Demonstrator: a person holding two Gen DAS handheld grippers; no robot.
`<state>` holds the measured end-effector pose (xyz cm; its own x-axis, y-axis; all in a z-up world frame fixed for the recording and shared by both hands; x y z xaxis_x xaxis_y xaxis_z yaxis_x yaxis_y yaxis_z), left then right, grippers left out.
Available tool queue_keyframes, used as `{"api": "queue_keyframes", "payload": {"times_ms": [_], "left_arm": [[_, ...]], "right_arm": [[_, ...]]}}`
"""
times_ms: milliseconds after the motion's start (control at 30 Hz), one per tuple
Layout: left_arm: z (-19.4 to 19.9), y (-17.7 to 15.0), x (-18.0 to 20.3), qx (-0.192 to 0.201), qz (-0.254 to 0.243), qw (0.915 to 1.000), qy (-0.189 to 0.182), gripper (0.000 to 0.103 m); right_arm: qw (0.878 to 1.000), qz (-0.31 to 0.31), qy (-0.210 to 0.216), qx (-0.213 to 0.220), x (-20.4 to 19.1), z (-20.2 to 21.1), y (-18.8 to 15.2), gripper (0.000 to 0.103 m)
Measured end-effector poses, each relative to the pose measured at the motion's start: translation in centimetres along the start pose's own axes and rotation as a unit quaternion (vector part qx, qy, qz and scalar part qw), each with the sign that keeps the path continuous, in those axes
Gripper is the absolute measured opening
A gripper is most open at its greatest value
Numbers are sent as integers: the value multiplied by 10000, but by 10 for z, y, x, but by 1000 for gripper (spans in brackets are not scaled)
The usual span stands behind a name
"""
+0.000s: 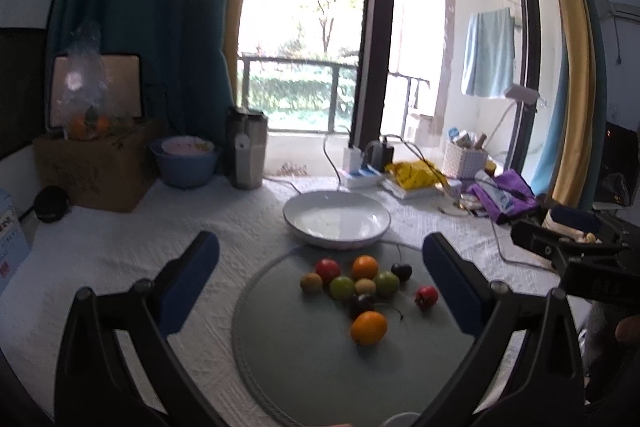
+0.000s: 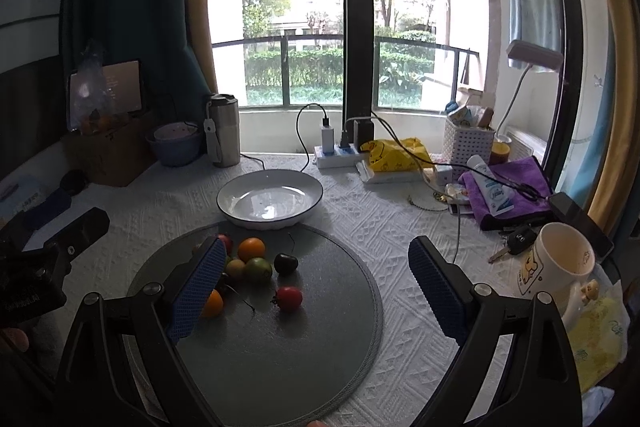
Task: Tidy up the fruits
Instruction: 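Grasp the large orange with the left gripper while the right gripper grasps the red tomato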
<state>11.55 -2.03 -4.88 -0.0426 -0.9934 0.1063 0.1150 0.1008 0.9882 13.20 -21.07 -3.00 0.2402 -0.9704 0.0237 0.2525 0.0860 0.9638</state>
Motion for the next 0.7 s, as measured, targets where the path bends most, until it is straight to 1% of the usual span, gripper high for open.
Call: {"api": "queue_keyframes", "payload": {"times_ms": [33,167,233,333,400,467,533,600,667,700], "left_arm": [[-4,-4,1,-77,-21,10000,-11,102],[-25,-28,9,-594,-85,9981,-126,102],[-36,-42,14,-850,-142,9961,-171,102],[-48,-59,20,-1165,-168,9927,-258,102],[-54,-68,24,-1323,-199,9905,-304,101],[-60,-78,29,-1488,-240,9879,-362,95],[-65,-87,32,-1675,-284,9846,-404,91],[-69,-95,35,-1844,-305,9814,-429,87],[-72,-103,36,-2009,-289,9781,-468,77],[-74,-106,36,-2091,-273,9763,-489,75]], "right_arm": [[10000,-16,16,-60,1,-4,-3,94],[9994,-91,109,-303,3,-20,-18,93],[9988,-117,162,-456,5,-30,-27,87],[9971,-163,256,-696,5,-45,-41,83],[9961,-174,314,-805,5,-53,-48,82],[9944,-220,414,-945,4,-61,-57,80],[9925,-253,531,-1071,2,-67,-65,75],[9906,-269,633,-1179,-1,-74,-73,73],[9882,-291,751,-1304,-5,-79,-80,69],[9868,-302,812,-1371,-6,-82,-84,65]]}}
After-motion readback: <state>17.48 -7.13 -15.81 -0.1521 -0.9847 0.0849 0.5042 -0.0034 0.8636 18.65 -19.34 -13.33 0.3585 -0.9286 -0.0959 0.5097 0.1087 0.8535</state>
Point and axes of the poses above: each gripper's, at about its wrist camera, not at the fingertips, and z roughly against the way its jaws point, x to its right, y to its top, the point moved 8 cm from there along -z, roughly the way its jaws point, and after that the axes turned 14 degrees about x, right-handed, at the moved point
